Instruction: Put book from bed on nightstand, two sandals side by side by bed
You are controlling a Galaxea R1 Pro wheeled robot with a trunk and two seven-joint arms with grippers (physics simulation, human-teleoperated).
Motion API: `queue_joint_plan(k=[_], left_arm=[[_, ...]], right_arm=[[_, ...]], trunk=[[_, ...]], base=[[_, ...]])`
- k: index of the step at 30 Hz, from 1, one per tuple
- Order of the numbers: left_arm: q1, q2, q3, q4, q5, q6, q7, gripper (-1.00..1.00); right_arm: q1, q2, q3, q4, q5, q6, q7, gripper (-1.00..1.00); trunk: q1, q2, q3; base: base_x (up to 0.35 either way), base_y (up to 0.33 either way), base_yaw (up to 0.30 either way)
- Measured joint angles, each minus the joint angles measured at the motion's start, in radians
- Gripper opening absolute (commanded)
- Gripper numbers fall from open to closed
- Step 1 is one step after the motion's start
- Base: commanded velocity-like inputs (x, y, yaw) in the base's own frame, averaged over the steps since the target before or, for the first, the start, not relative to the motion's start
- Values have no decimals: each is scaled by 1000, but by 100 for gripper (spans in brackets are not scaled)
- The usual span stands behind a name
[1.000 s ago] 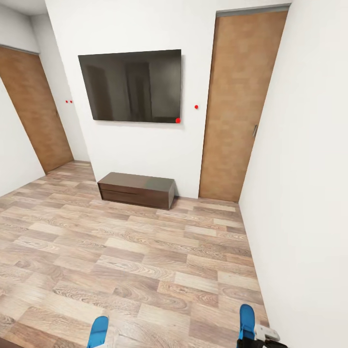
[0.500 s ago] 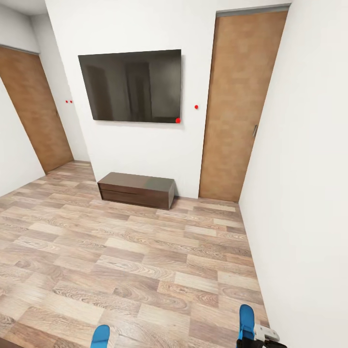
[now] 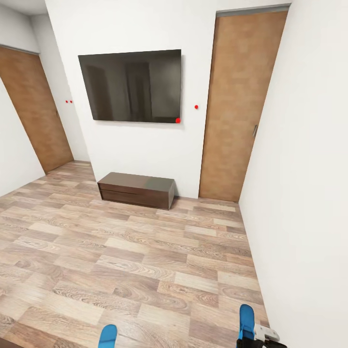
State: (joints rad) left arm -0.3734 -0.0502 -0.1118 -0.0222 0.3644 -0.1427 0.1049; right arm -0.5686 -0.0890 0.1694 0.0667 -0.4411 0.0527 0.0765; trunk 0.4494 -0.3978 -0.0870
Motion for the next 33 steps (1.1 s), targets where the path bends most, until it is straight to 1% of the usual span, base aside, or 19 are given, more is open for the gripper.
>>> queue_joint_plan(k=[3, 9, 16, 28, 33], left_arm=[[0, -7, 1, 0, 0, 0, 0, -100], [0, -12, 2, 0, 0, 0, 0, -100], [0, -12, 4, 0, 0, 0, 0, -100], [0, -12, 4, 0, 0, 1, 1, -100], [0, -12, 4, 0, 0, 2, 1, -100]], right_arm=[[0, 0, 0, 0, 0, 0, 0, -100], [0, -1, 0, 0, 0, 1, 0, -100], [1, -1, 0, 0, 1, 0, 0, -100], [1, 0, 0, 0, 2, 0, 0, -100], [1, 0, 0, 0, 2, 0, 0, -100]], trunk=[[0, 0, 0], [0, 0, 0], [0, 0, 0], [-1, 0, 0], [0, 0, 0]], base=[[0, 0, 0], [0, 0, 0], [37, 0, 0], [274, -3, 0], [273, -138, 0]])
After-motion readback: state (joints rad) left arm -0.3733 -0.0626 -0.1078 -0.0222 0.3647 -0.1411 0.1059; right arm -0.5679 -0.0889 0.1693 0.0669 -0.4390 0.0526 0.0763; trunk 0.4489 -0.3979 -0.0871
